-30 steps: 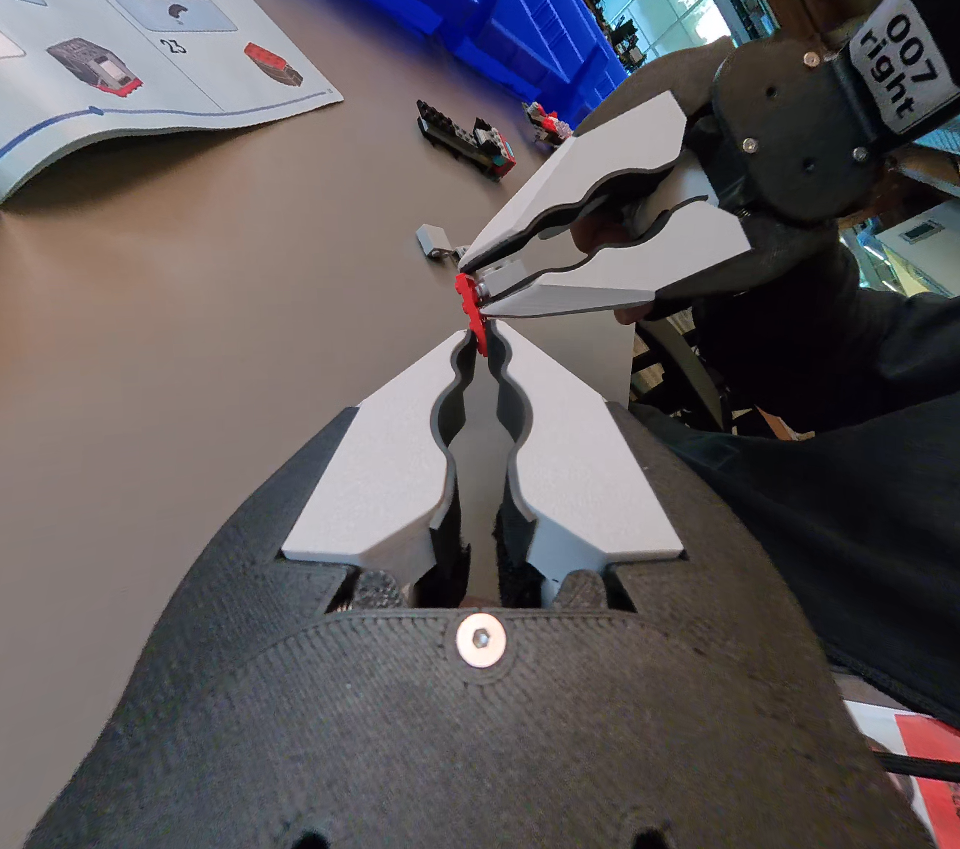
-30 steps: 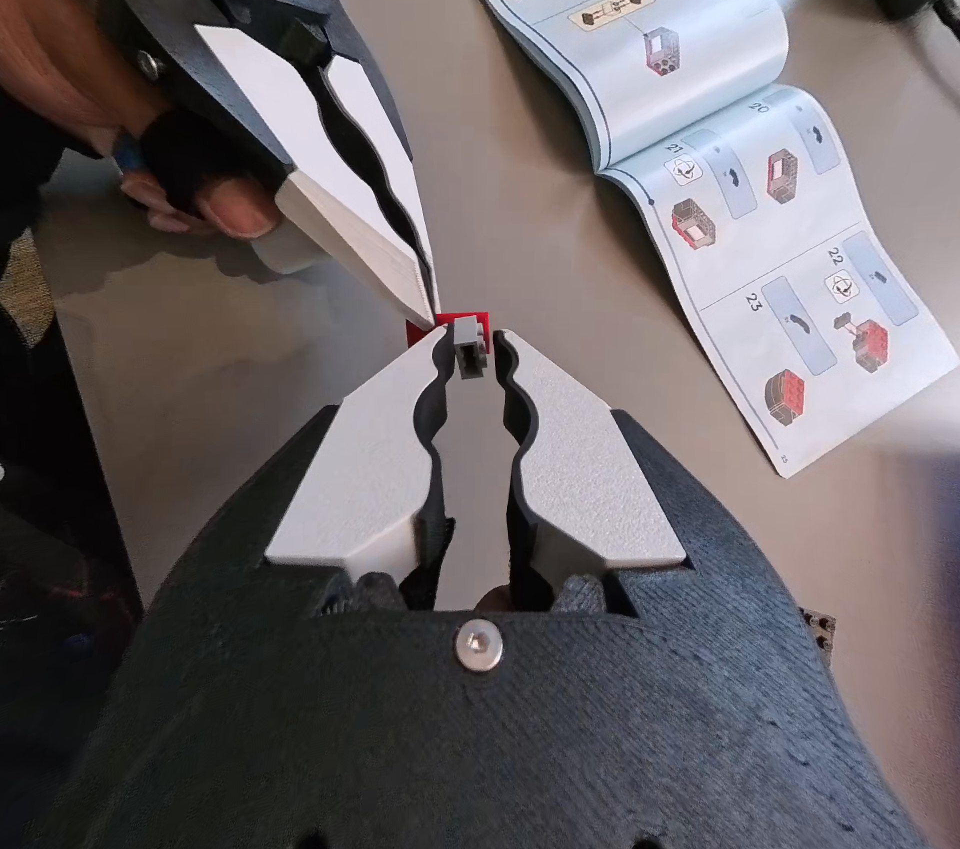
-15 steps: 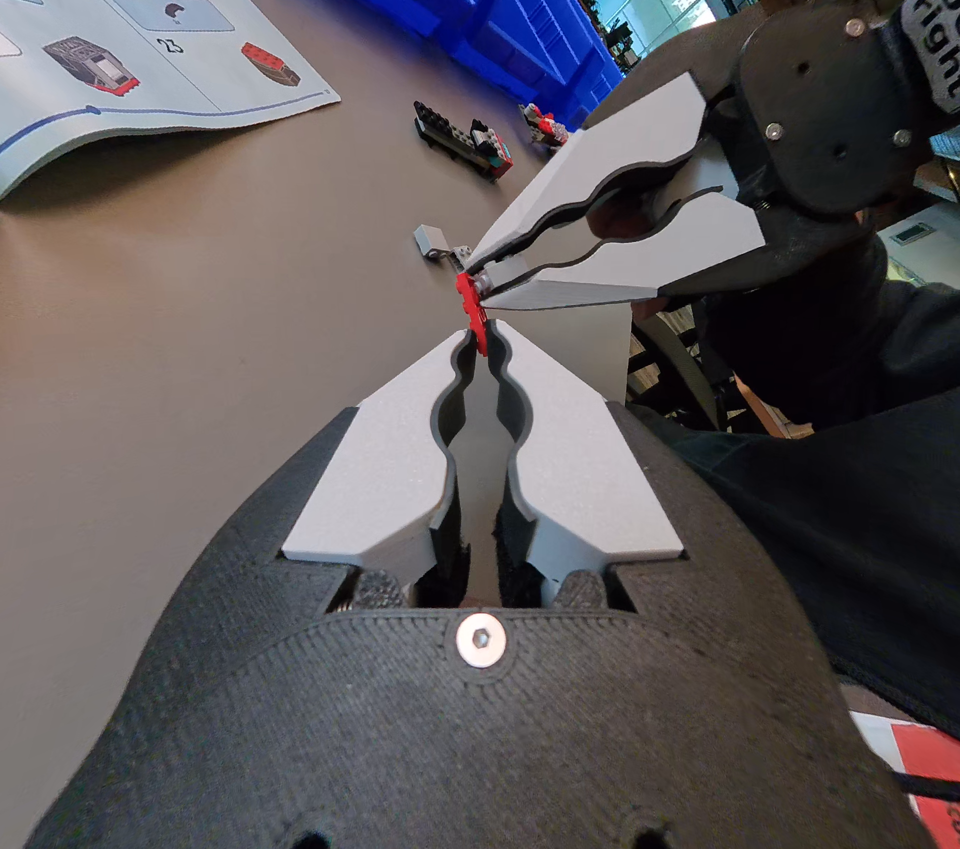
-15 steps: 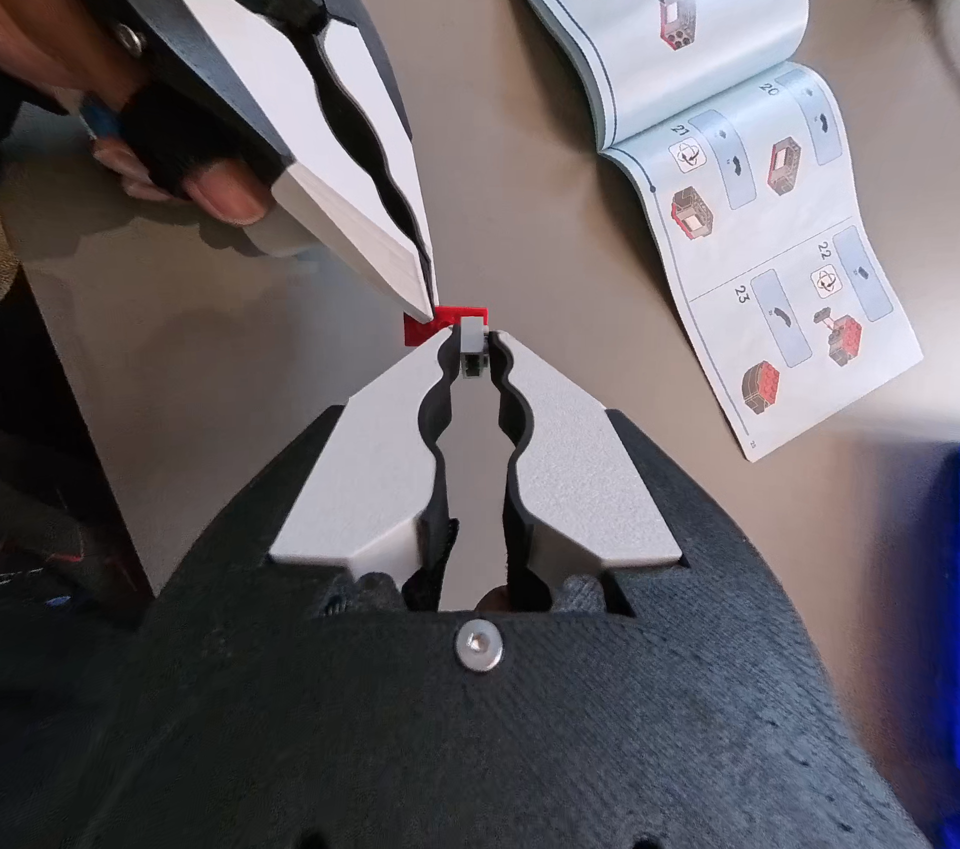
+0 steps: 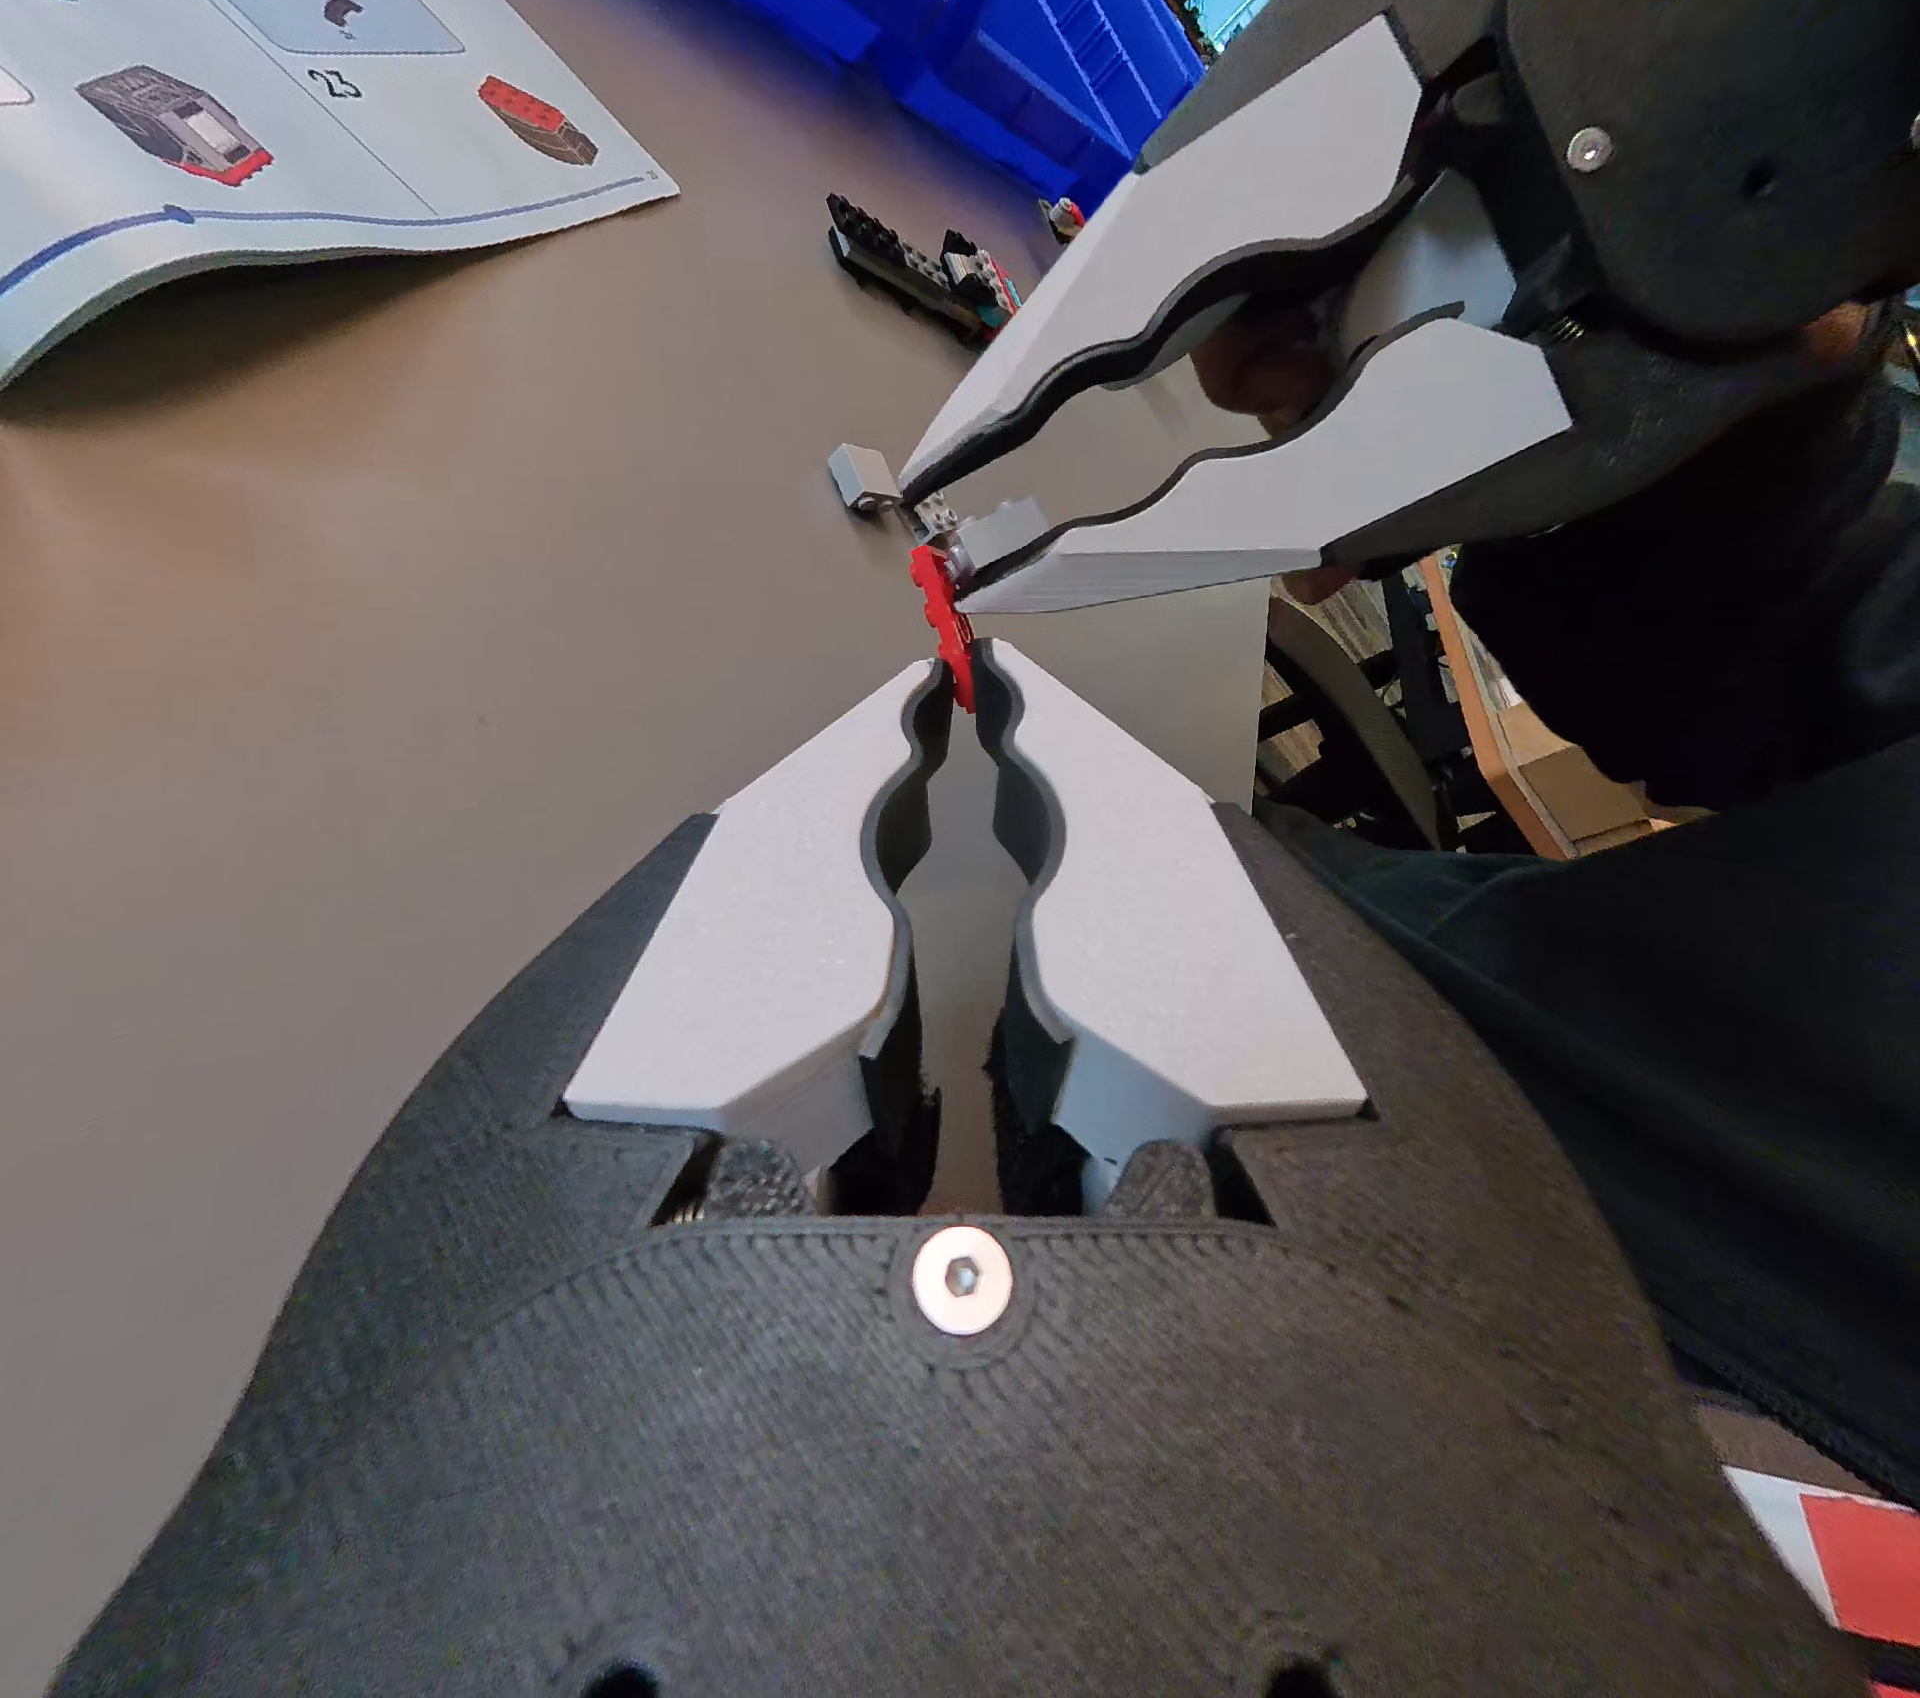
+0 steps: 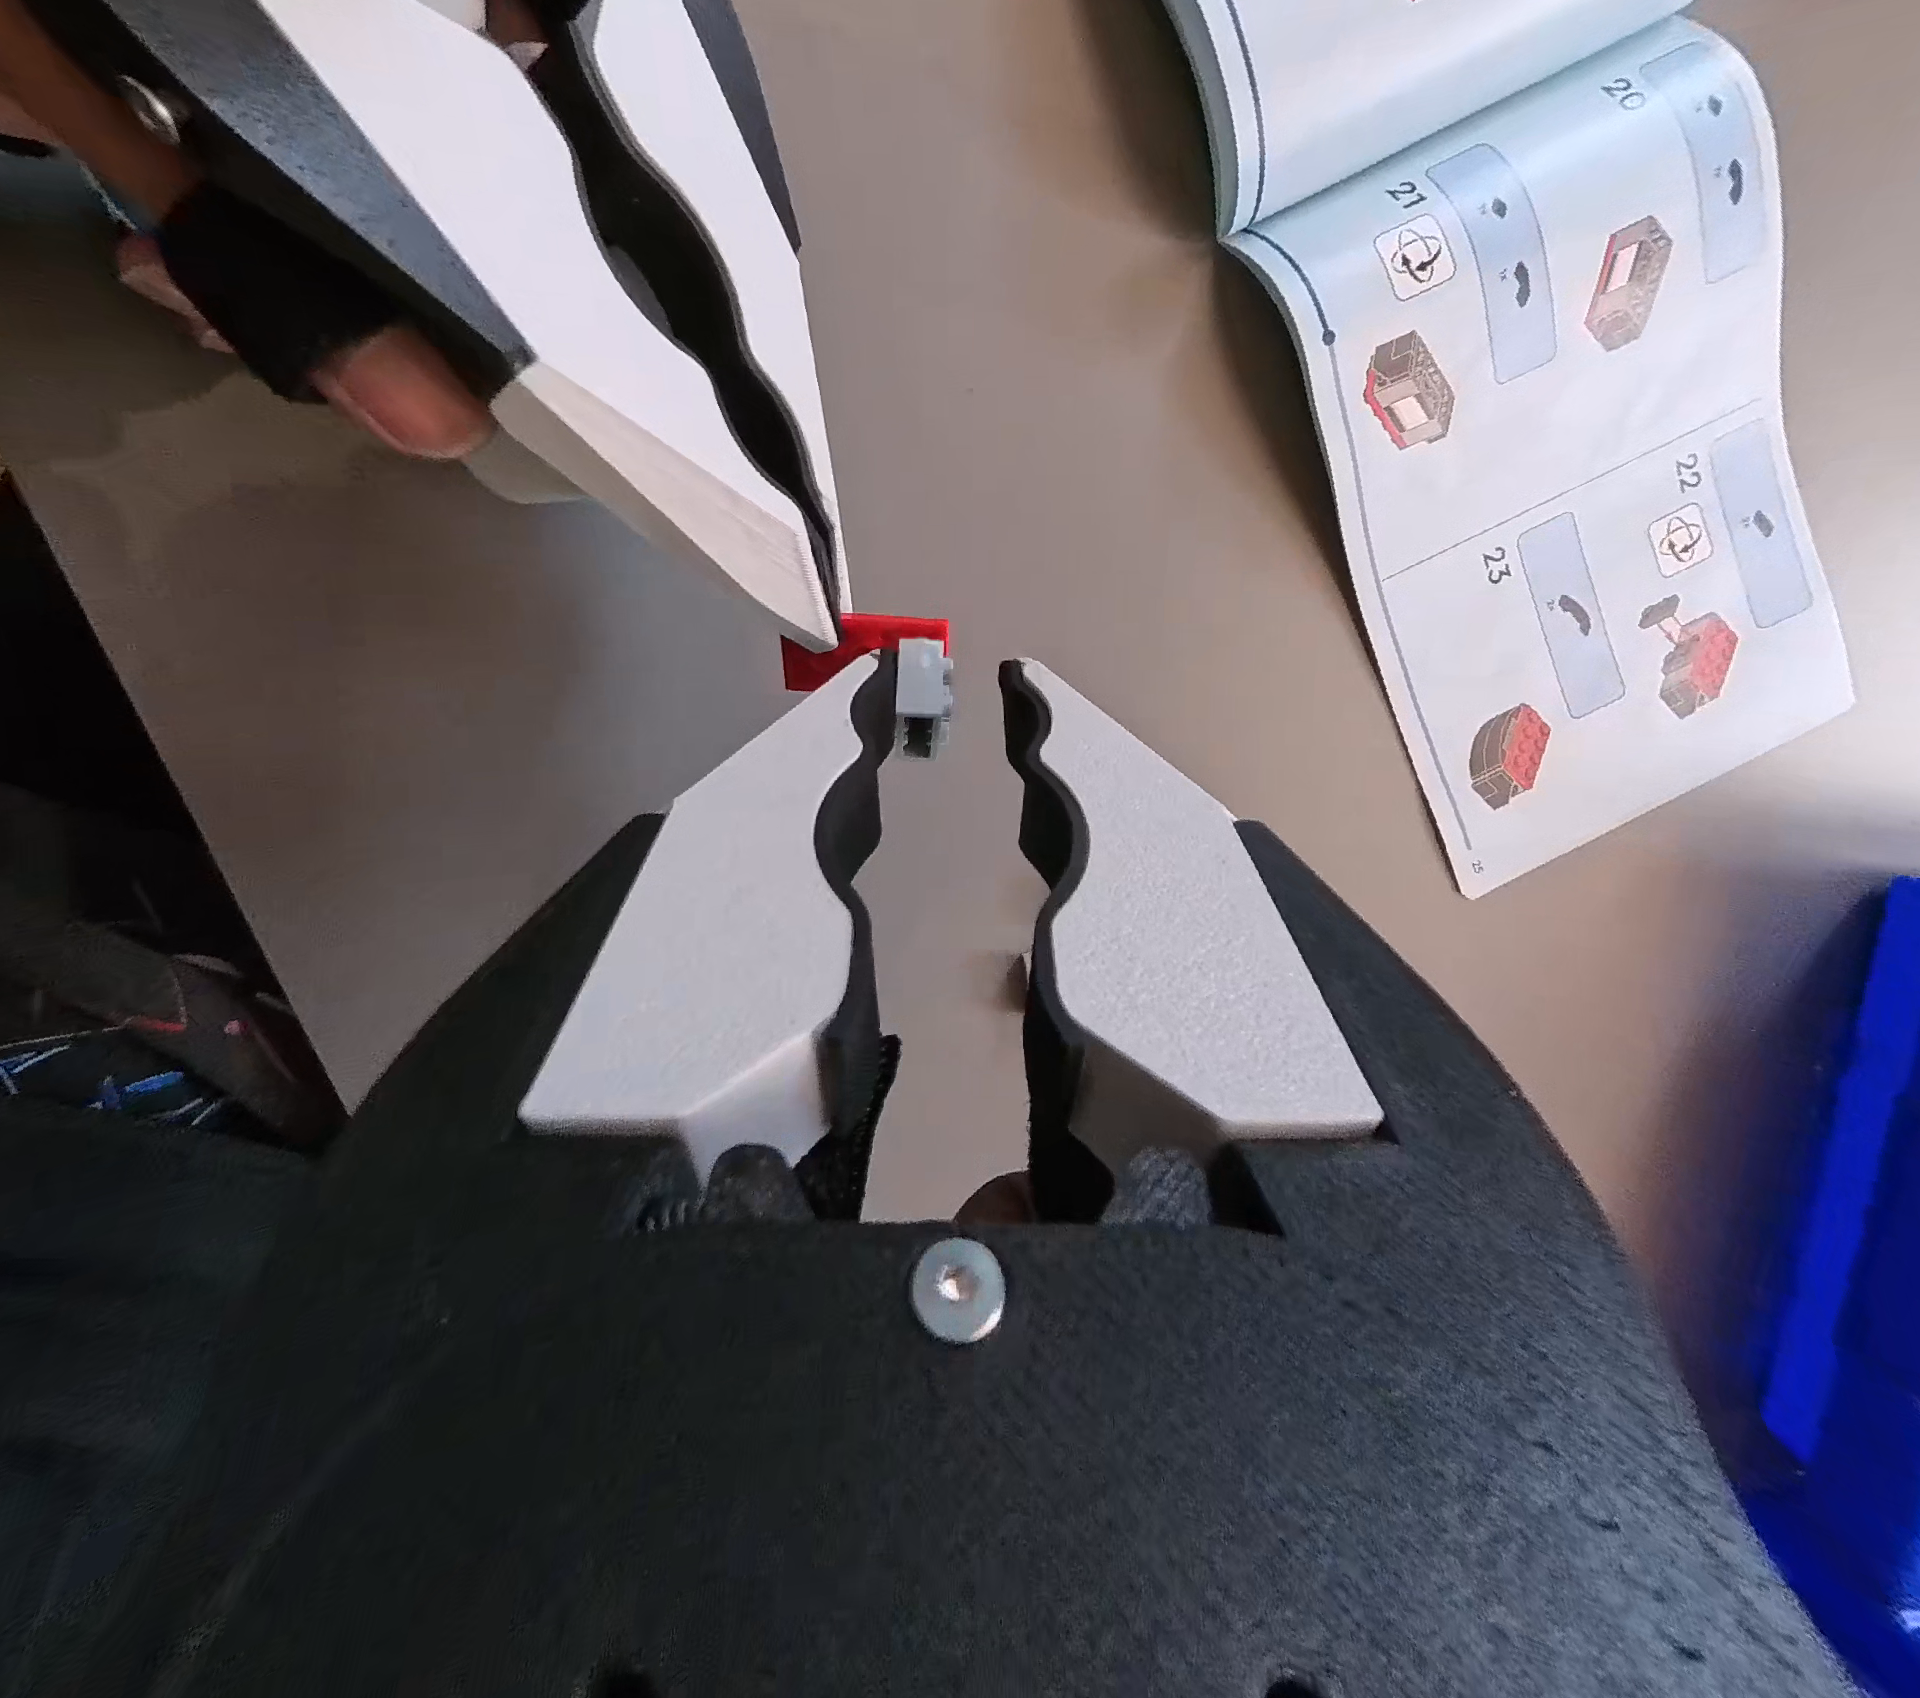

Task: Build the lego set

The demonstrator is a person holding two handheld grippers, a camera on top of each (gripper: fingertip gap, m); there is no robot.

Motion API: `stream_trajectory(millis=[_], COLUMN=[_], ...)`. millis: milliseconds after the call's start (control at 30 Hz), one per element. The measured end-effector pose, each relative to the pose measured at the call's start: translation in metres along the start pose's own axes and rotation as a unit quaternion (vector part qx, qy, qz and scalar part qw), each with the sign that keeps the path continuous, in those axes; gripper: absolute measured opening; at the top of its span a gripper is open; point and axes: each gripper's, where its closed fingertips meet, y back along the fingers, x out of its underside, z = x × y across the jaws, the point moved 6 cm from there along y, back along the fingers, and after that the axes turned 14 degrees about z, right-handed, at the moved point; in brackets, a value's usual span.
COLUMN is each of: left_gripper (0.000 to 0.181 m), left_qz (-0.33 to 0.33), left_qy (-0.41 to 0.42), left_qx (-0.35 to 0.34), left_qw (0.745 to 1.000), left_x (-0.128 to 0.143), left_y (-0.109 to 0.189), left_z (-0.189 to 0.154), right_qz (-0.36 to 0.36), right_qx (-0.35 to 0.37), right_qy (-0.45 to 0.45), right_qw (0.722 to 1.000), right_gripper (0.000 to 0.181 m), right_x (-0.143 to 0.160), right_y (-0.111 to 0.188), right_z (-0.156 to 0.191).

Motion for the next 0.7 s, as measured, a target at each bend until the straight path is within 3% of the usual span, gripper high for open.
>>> stream_trajectory(millis=[33,700], left_gripper=[0.003,0.003], left_qz=[0.001,-0.004], left_qy=[0.0,0.003], left_qx=[-0.001,-0.002], left_qw=[1.0,1.0], left_x=[0.0,-0.001], left_y=[0.0,0.001], left_z=[0.0,0.001], right_qz=[0.002,-0.027], right_qx=[-0.001,0.014], right_qy=[0.0,-0.018], right_qw=[1.0,0.999], right_gripper=[0.02,0.019], right_x=[0.0,0.005], right_y=[0.0,0.008], right_z=[0.0,-0.011])
